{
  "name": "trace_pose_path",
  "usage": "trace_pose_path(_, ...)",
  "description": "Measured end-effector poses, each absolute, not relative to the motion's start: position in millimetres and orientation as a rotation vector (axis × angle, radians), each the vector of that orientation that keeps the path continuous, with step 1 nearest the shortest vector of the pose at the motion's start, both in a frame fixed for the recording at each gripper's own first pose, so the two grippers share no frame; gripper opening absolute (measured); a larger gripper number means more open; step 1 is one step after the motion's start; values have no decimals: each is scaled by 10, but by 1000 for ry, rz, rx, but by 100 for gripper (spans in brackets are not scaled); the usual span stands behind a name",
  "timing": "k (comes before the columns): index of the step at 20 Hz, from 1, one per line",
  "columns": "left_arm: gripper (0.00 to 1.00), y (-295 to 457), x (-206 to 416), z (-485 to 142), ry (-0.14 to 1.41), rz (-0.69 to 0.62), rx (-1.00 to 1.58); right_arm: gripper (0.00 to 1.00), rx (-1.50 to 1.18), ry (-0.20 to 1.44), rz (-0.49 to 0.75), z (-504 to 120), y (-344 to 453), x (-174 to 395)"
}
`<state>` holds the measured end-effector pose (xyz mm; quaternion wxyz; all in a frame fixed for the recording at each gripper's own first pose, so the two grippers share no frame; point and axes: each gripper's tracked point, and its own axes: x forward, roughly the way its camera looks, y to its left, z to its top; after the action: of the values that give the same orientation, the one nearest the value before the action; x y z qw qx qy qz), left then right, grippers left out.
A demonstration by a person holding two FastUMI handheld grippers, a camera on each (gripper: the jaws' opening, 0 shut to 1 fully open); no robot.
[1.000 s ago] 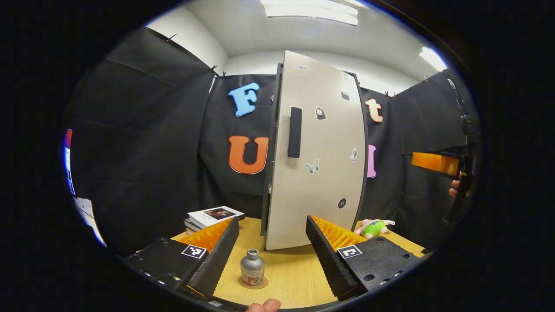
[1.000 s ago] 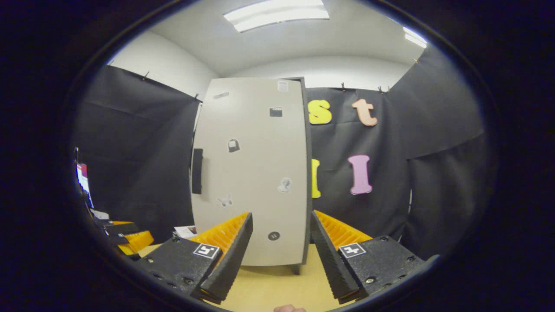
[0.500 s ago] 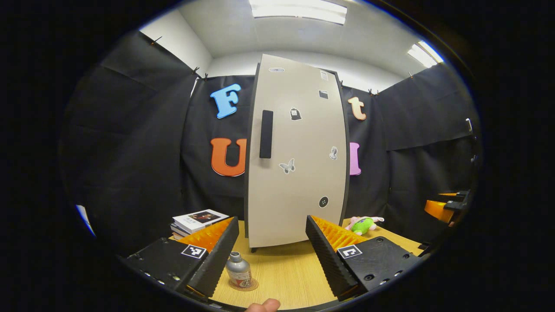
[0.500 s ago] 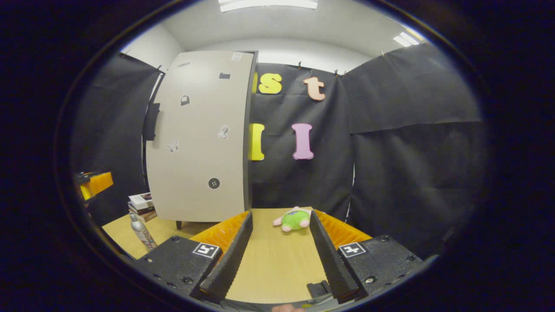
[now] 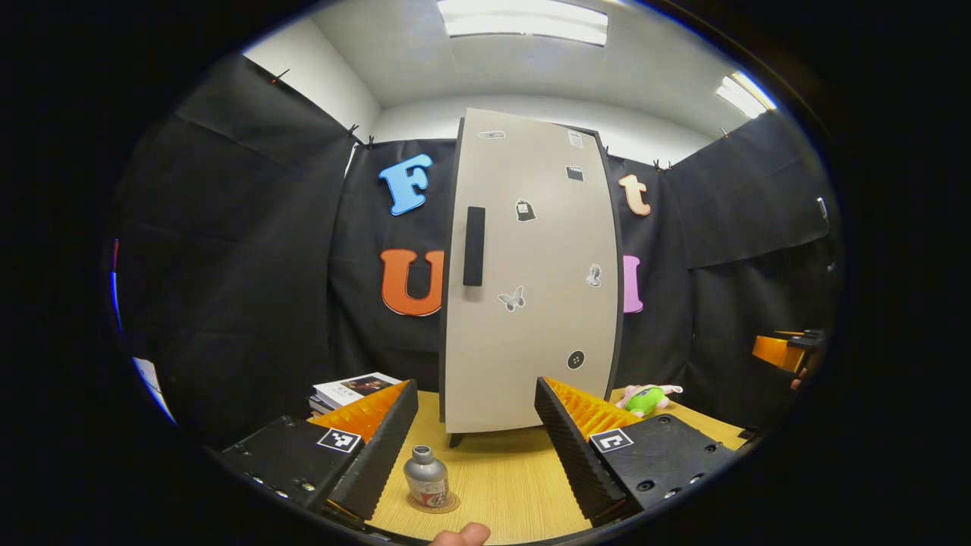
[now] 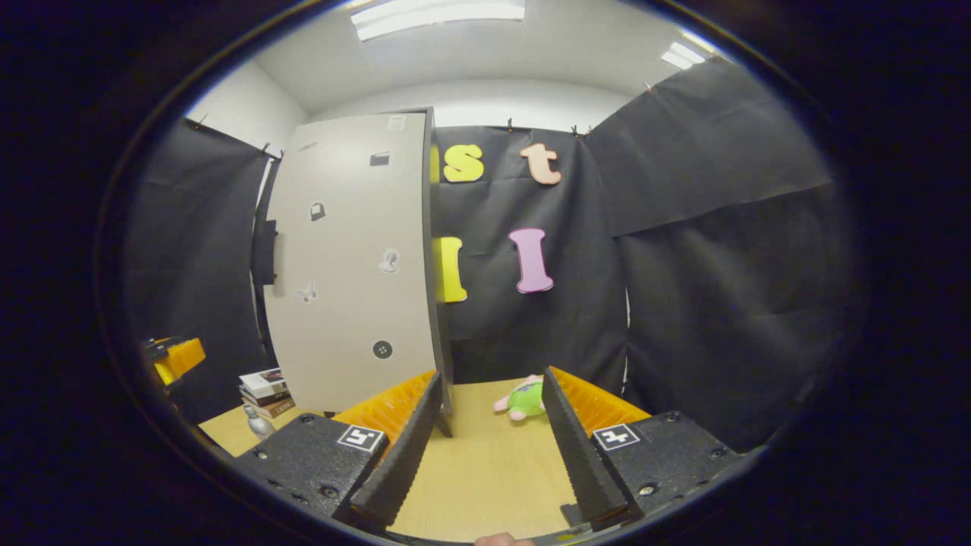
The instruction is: Open the cabinet door with the right hand, grasp the bottle in the cabinet with the left hand and place it on the coaster, then close the cabinet door with the right hand.
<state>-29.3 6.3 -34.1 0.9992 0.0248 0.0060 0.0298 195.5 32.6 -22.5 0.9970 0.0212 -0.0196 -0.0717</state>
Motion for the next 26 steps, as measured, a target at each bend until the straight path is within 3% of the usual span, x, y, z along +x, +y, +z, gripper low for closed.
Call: trace_pose_path(26, 94, 87, -200, -410, 22, 66, 40, 86, 68, -26, -130, -224, 295, 1967)
